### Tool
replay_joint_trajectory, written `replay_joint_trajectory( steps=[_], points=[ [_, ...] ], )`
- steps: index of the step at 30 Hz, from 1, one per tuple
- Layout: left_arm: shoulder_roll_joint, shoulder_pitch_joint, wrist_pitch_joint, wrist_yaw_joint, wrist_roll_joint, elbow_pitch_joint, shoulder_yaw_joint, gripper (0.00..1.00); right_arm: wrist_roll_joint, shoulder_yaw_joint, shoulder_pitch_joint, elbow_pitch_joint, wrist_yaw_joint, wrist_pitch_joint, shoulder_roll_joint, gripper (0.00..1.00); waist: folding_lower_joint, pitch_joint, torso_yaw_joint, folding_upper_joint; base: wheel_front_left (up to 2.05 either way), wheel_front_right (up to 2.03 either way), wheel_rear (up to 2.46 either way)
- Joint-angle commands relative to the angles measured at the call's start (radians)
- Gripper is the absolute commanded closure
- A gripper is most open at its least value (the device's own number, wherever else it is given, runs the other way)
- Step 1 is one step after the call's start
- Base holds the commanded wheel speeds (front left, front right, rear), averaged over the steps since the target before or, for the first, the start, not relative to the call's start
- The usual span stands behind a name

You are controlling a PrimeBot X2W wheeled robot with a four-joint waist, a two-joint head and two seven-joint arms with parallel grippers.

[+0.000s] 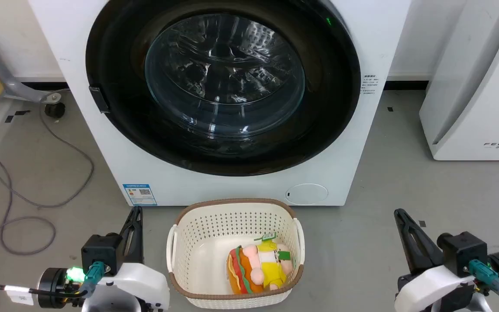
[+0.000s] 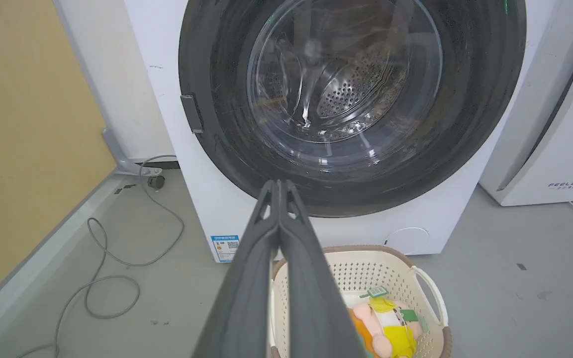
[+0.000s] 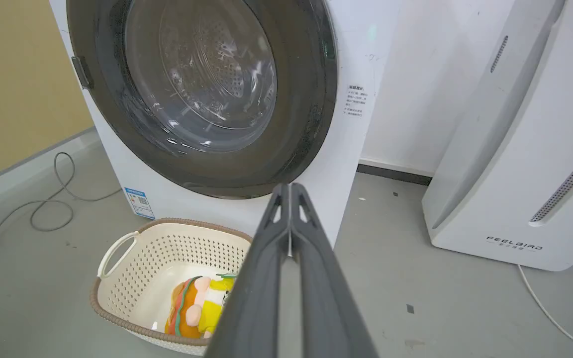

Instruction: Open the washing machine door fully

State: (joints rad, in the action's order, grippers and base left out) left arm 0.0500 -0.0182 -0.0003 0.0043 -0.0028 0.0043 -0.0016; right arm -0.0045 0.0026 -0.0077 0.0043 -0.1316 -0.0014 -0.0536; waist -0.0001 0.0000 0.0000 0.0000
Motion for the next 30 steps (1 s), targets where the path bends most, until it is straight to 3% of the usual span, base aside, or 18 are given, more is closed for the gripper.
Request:
replay_joint_trajectory(
  steps=[1,19,20,30],
  points=[
    [0.0,0.018,0.0,-0.004,0.003,-0.004,0.002,1.0,0.005,-0.003,0.008,-0.004,0.001,0.001,0.003,1.0,0.0001,0.0,0.0,0.0,0.0,0.0,0.0],
    [0.0,0.018,0.0,-0.004,0.003,-0.004,0.002,1.0,0.005,-0.003,0.008,-0.004,0.001,0.001,0.003,1.0,0.0001,0.0,0.0,0.0,0.0,0.0,0.0],
    [0.0,0.0,0.0,0.0,0.0,0.0,0.0,0.0,0.0,0.0,0.0,0.0,0.0,0.0,0.0,0.0,0.0001,0.0,0.0,0.0,0.0,0.0,0.0],
    [0.0,-0.005,-0.014,0.002,-0.017,0.016,-0.018,0.0,0.01,-0.003,0.004,0.015,0.0,-0.014,0.0,0.0,0.0001,0.001,-0.001,0.0,0.0,0.0,0.0]
  ],
)
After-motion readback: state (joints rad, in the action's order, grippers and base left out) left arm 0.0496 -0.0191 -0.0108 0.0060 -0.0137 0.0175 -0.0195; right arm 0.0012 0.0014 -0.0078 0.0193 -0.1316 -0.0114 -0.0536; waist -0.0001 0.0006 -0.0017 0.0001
